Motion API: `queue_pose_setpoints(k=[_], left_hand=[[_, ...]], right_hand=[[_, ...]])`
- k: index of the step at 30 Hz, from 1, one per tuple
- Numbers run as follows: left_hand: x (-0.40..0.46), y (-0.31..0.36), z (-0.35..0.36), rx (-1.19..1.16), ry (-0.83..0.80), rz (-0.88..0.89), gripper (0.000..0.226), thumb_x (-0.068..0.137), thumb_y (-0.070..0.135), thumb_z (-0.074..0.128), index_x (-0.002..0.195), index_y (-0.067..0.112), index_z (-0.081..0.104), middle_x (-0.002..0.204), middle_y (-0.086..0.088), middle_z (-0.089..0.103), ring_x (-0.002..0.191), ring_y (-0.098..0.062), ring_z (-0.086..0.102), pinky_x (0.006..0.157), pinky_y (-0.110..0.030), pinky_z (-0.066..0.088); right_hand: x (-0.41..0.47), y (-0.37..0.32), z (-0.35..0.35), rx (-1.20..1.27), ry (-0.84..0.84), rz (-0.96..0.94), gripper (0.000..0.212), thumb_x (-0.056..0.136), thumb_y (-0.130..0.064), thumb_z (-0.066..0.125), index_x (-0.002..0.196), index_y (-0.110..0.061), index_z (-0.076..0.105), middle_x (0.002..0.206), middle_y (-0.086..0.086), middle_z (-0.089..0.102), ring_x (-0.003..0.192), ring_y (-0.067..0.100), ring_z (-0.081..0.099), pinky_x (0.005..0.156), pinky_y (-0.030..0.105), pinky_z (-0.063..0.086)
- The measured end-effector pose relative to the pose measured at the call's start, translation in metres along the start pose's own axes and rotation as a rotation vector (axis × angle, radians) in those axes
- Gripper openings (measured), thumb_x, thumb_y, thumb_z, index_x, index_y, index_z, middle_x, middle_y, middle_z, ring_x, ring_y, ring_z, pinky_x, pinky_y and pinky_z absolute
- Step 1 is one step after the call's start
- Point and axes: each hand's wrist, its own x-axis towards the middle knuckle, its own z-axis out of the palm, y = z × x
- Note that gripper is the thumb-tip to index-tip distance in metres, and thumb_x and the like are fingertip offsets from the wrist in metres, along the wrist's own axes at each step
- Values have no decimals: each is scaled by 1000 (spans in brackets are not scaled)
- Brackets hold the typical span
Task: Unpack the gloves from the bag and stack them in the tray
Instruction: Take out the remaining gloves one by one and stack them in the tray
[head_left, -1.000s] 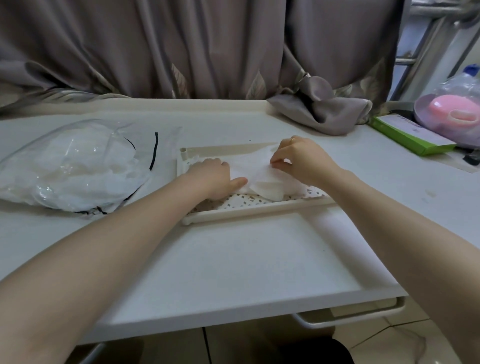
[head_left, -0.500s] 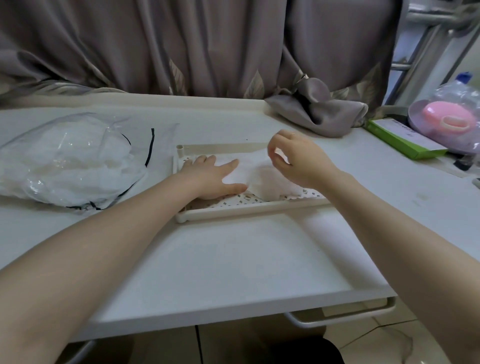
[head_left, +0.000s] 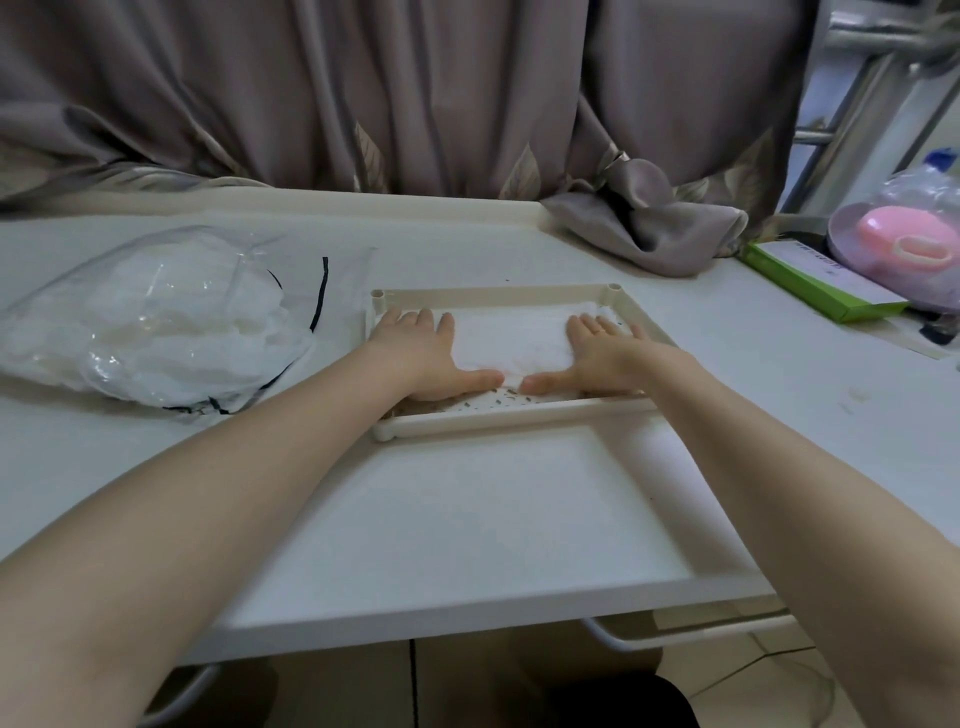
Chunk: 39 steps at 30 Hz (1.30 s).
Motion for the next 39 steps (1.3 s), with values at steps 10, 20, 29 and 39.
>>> queue_pose_setpoints(k=[10,20,29,39], left_hand=[[-40,-58,-14,-269,540,177,50,96,40,40,142,21,36,147,-4,37,139,-22,22,114,-39,-1],[-54,-175,23,-454,692,-25,42,81,-8,46,88,22,75,141,-3,46,137,-28,27,113,-50,12],[-39,-172,29,-531,653,-2,47,84,-5,42,125,12,58,139,2,50,132,-17,39,115,-42,16],[-61,-155,24,-703,536,38,24,92,34,52,102,18,67,129,10,53,117,-9,45,113,-37,20]], right_hand=[[-25,-90,-18,349,588,-303,54,93,-44,48,137,-13,42,146,7,37,140,26,22,113,34,16],[-8,-224,-14,424,339,-431,34,89,-1,41,111,-13,65,115,6,64,106,24,58,88,33,47],[0,-243,2,378,225,-523,40,78,-43,71,107,-15,64,107,-1,65,97,17,57,82,29,45],[-8,-230,-1,771,344,-443,15,85,-13,60,73,-7,66,58,-2,50,55,10,41,48,18,31]])
